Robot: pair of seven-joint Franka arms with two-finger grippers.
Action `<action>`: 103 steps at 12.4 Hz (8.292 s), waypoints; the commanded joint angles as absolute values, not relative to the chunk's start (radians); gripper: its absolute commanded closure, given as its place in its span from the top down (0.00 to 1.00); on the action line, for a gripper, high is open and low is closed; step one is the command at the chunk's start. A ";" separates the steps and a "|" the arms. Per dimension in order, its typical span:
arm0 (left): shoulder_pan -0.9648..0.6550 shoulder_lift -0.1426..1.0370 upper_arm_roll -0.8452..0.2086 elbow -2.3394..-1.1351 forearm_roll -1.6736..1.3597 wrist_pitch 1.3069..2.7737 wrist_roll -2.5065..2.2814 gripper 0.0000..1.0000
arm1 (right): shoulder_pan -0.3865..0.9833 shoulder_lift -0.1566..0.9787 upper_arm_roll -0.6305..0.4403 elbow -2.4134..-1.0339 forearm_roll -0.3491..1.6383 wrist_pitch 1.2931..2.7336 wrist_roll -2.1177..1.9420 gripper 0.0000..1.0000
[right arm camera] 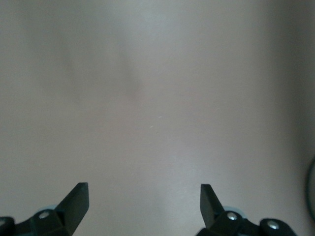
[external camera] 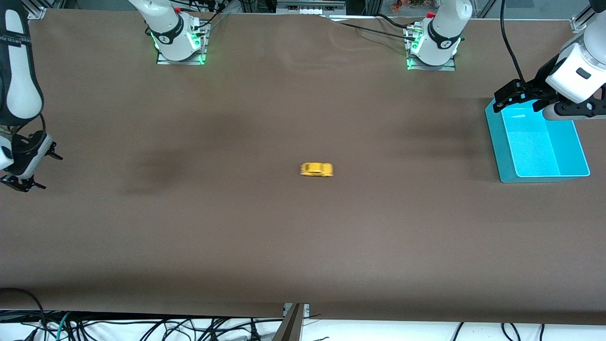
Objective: Wind and store yellow beetle car
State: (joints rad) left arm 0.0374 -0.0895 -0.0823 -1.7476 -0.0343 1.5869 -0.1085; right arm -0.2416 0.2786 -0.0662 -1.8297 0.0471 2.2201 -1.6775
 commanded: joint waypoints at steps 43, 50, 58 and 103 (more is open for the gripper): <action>-0.014 0.368 -0.040 -2.264 -0.021 2.595 1.210 0.99 | -0.049 0.155 0.040 -1.509 -0.034 1.637 -0.006 1.00; -0.020 0.351 -0.040 -2.263 -0.043 2.591 1.219 0.00 | -0.054 0.173 0.038 -1.483 -0.009 1.634 -0.017 1.00; 0.124 -0.038 0.017 -2.256 0.056 2.094 1.398 0.00 | -0.051 0.175 0.038 -1.483 -0.020 1.634 -0.015 1.00; 0.175 -0.006 0.039 -1.884 -0.112 1.792 0.819 1.00 | -0.054 0.189 0.038 -1.482 -0.041 1.649 -0.011 1.00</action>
